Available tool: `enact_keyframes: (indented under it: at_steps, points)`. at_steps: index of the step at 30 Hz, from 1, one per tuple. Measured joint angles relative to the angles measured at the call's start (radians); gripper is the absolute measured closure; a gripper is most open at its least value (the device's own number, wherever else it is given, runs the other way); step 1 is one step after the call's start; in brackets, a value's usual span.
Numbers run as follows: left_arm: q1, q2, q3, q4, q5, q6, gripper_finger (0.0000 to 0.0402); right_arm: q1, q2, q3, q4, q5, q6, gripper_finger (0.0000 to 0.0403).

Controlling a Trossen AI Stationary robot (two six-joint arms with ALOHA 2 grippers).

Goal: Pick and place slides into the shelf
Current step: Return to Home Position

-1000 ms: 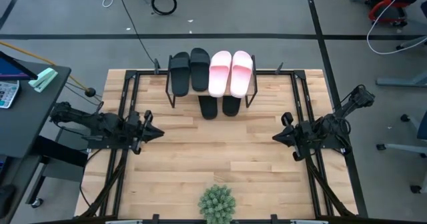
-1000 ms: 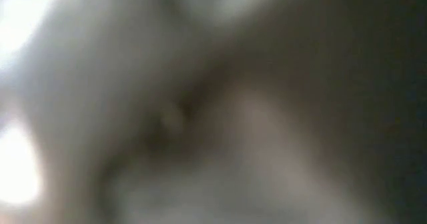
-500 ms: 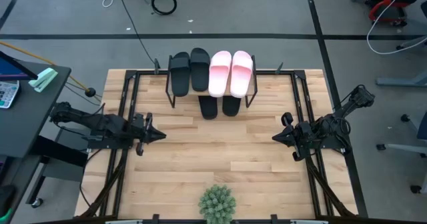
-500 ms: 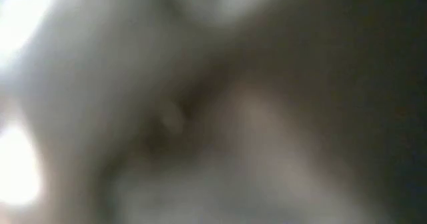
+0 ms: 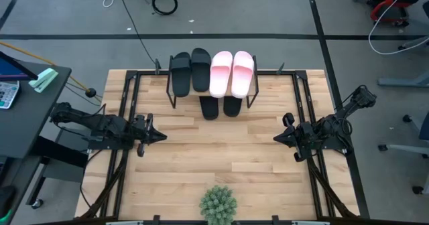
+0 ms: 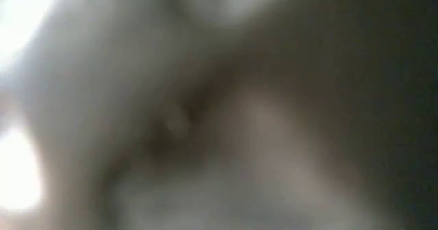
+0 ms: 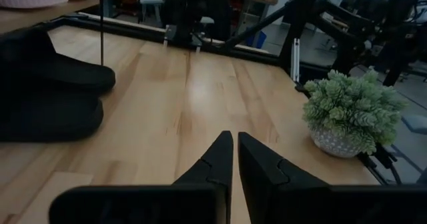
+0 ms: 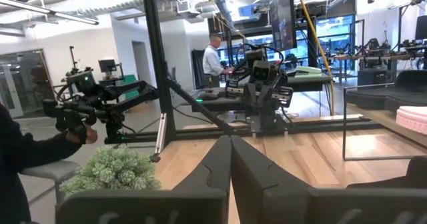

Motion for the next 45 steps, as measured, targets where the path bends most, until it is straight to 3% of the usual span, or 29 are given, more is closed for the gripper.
enact_keyframes:
  at_steps: [45]
  points:
    - [0.000, -0.001, -0.003, 0.032, -0.003, 0.000, 0.0365, 0.000, 0.000, 0.000, 0.000, 0.000, 0.000, 0.0389]
